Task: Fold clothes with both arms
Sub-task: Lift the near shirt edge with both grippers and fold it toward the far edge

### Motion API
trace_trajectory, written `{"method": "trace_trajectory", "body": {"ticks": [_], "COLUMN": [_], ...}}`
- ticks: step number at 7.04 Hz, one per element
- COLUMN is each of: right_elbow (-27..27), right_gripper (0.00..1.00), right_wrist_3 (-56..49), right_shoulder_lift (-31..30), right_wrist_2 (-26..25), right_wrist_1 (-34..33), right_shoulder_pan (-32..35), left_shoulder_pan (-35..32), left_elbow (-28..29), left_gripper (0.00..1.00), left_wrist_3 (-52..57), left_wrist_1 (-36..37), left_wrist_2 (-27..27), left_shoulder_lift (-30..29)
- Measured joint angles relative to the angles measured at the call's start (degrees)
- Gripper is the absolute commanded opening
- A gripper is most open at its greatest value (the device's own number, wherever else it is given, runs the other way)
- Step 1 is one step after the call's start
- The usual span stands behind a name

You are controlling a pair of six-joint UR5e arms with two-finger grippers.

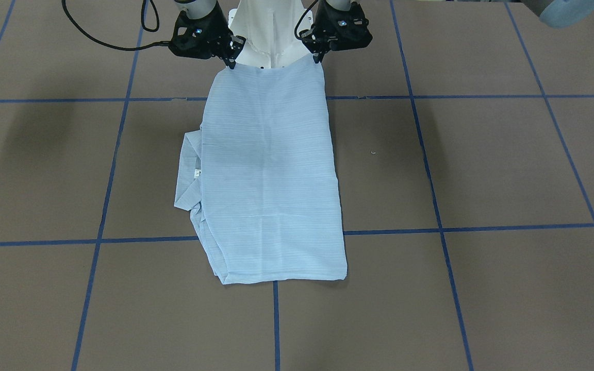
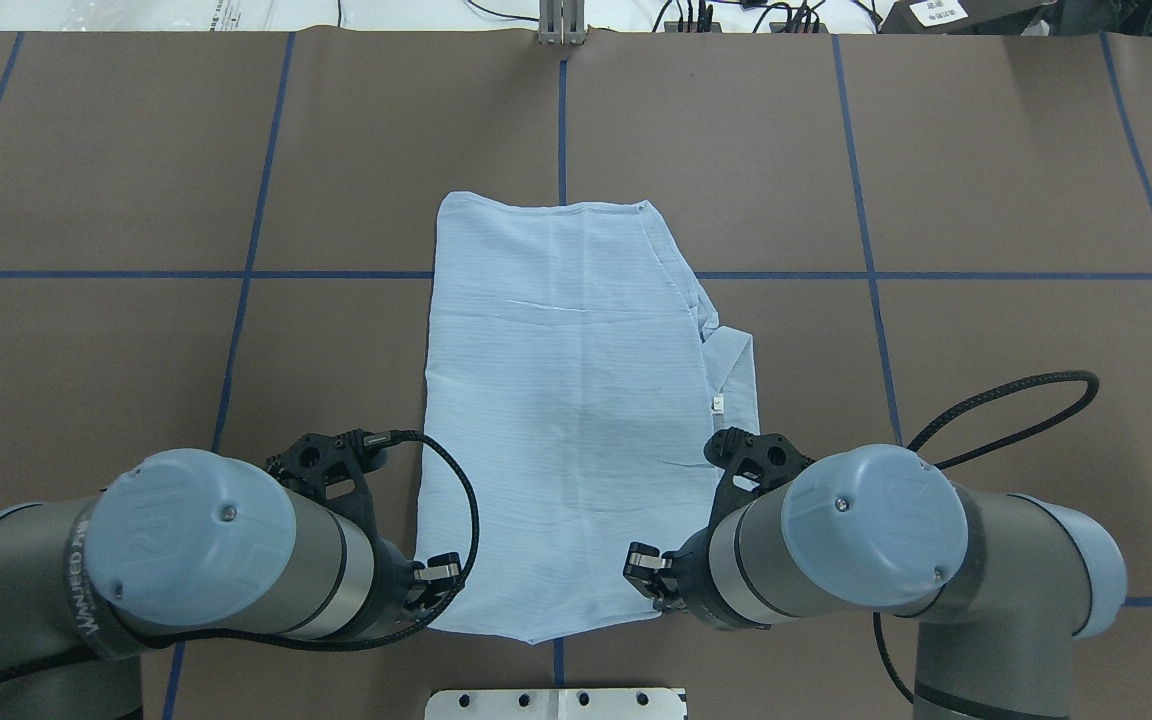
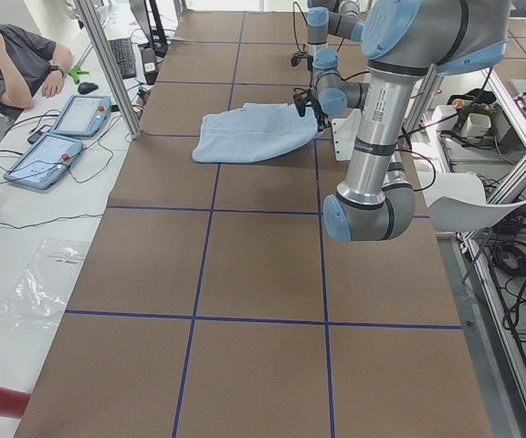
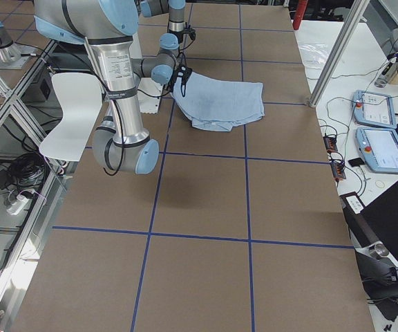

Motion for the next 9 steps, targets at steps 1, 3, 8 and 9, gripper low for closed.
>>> {"method": "trace_trajectory", "body": {"ticks": [1,3,8,9], "right_elbow": [0.10,-1.83,-16.96,-22.25], "right_gripper": [0.00,0.00,0.00,0.00], "right_wrist_3": [-0.39,-3.33,-13.53,-16.27], "right_shoulder_lift": [0.08,2.25,14.43,17.59], "right_wrist_2": [0.42,0.55,1.49,2.46], "right_wrist_1": [0.07,0.20,0.23,0.31], "right_shoulder_pan": [0.73,5.26,19.00,21.64], "left_shoulder_pan": [0.23,-2.72,-23.49,-24.52], "left_elbow": [-0.75,2.21,23.45,27.42], "left_gripper": [0.00,0.00,0.00,0.00], "left_wrist_3": [0.22,2.82,12.08,12.24], "left_wrist_1": [1.63,1.69,-9.92,-12.99], "left_wrist_2": [-0.31,-0.43,-5.36,-5.42], "left_shoulder_lift": [0.04,-0.55,-8.79,-9.98]}}
